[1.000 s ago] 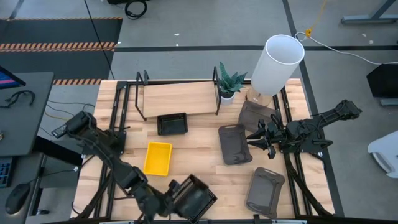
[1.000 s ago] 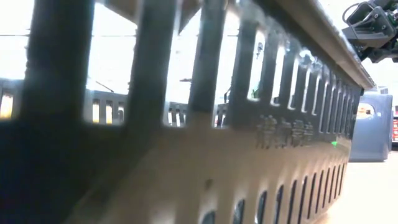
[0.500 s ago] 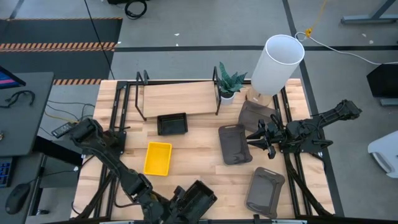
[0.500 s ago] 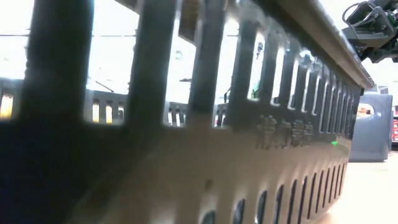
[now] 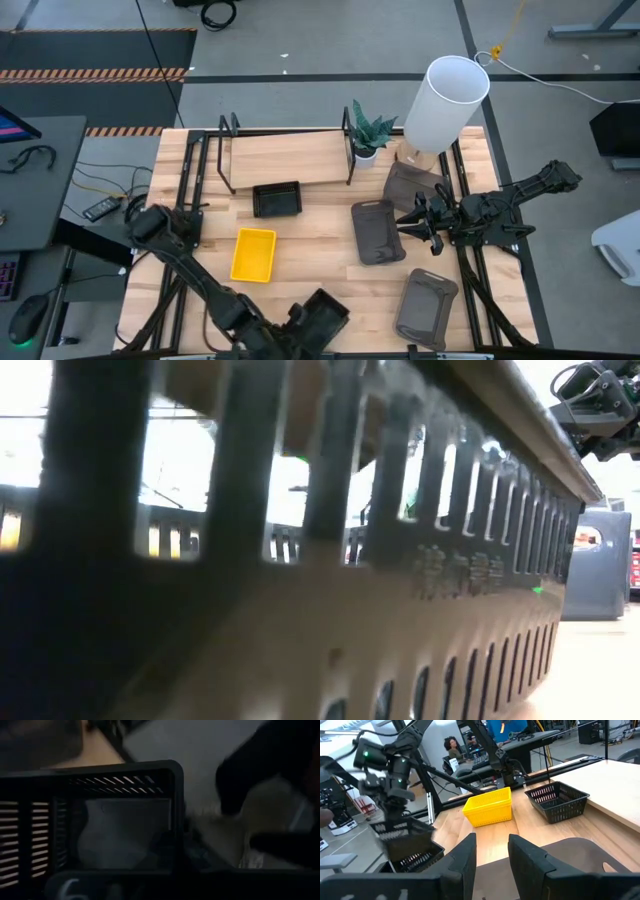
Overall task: Stack baskets on shelf by color
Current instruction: Stack the middle black bin on the bottom black bin, then put the top black bin on the bottom black bins
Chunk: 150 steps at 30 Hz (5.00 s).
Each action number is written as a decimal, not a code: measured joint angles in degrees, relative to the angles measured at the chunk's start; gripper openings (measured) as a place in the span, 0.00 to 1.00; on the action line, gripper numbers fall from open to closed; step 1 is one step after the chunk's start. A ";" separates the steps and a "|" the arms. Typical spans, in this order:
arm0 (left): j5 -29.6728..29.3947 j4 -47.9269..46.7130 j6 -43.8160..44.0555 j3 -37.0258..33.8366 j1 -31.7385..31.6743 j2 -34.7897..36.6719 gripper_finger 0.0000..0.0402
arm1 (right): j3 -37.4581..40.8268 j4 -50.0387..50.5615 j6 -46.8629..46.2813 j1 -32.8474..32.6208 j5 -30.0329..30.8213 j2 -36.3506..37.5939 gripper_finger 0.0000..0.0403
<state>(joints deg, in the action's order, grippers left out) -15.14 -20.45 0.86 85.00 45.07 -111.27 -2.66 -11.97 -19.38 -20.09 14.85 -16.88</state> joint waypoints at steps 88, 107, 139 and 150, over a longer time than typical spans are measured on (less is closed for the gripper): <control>3.87 -18.39 29.21 4.62 -13.69 -9.44 0.19 | 0.00 0.02 0.02 -0.01 0.00 0.00 0.29; 2.33 -19.63 28.28 5.74 -16.90 -5.51 0.42 | 0.02 -0.04 0.01 0.01 0.00 0.02 0.29; -4.16 -20.91 13.36 -23.30 -40.77 19.20 0.41 | 0.02 -2.58 0.00 -0.01 0.00 0.02 0.29; 2.35 -18.54 8.71 -25.52 -47.51 19.11 0.48 | 0.02 -2.56 0.01 0.00 0.00 0.02 0.29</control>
<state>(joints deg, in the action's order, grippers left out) -12.79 -38.98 9.57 59.48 -2.44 -92.16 -2.63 -14.52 -19.36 -20.09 14.85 -16.86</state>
